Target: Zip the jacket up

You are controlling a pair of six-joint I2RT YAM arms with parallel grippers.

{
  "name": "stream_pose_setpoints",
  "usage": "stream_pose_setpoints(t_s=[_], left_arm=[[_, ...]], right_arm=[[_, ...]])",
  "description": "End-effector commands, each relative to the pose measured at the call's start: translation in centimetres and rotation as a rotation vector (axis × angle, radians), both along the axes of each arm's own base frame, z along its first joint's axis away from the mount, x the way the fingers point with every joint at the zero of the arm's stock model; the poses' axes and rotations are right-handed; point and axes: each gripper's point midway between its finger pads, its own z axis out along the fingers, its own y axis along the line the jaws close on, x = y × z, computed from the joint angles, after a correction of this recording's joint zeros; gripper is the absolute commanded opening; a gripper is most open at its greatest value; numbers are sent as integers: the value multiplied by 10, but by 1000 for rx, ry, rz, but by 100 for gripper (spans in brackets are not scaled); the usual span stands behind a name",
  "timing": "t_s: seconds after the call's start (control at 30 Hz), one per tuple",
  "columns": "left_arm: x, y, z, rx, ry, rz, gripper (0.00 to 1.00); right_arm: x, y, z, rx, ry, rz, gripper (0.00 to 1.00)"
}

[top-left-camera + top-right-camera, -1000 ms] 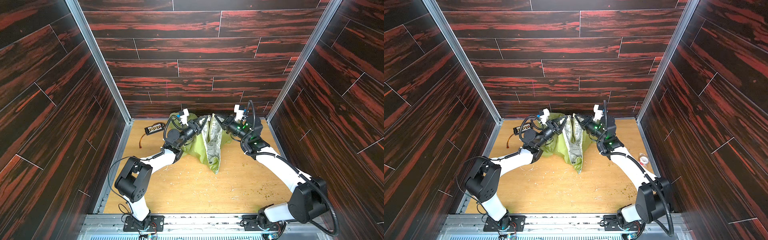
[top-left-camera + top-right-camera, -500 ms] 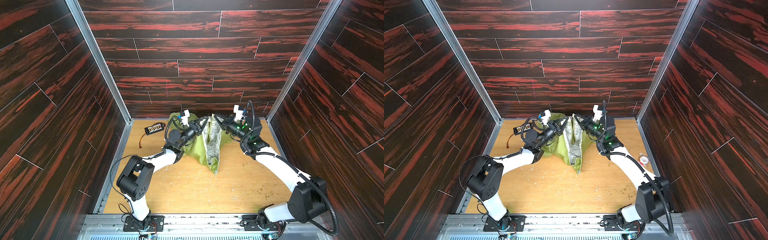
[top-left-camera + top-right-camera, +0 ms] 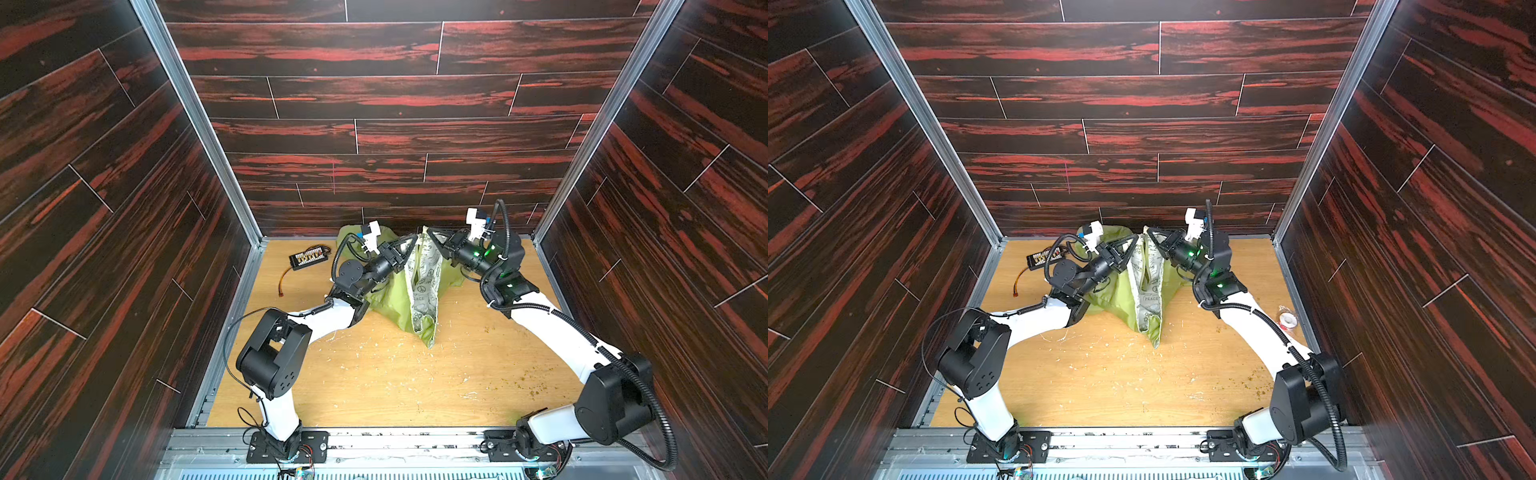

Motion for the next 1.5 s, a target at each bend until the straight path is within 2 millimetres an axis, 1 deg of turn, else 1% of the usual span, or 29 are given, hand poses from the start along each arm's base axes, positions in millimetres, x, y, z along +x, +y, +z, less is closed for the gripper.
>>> stream_pose_setpoints(t_s=[0.0,0.13,0.27,0.5,0.63,0.83,1.07,1.23,1.47], left_arm=[[-7,4,24,-56,-66,-2,0],[-8,5,24,-60,-66,0,0],[-8,6,27,-67,-73,7,0],[-7,5,29,-73,-75,1,0],[-5,4,29,-77,-73,0,0],[-4,3,31,-83,-78,0,0],[-3,3,34,-91,-82,1,0],[-3,4,34,-92,-84,0,0],[-4,5,32,-90,-79,2,0]], right_arm=[[4,2,12,16,-27,-13,0],[6,-3,10,12,-15,-36,0],[6,-5,3,7,10,-52,0],[6,0,-4,16,32,-20,0],[7,1,-3,17,31,-18,0],[8,0,-10,20,55,-23,0],[9,4,-11,21,64,-8,0],[11,4,-18,22,87,-14,0],[16,-7,-9,52,80,-41,0]])
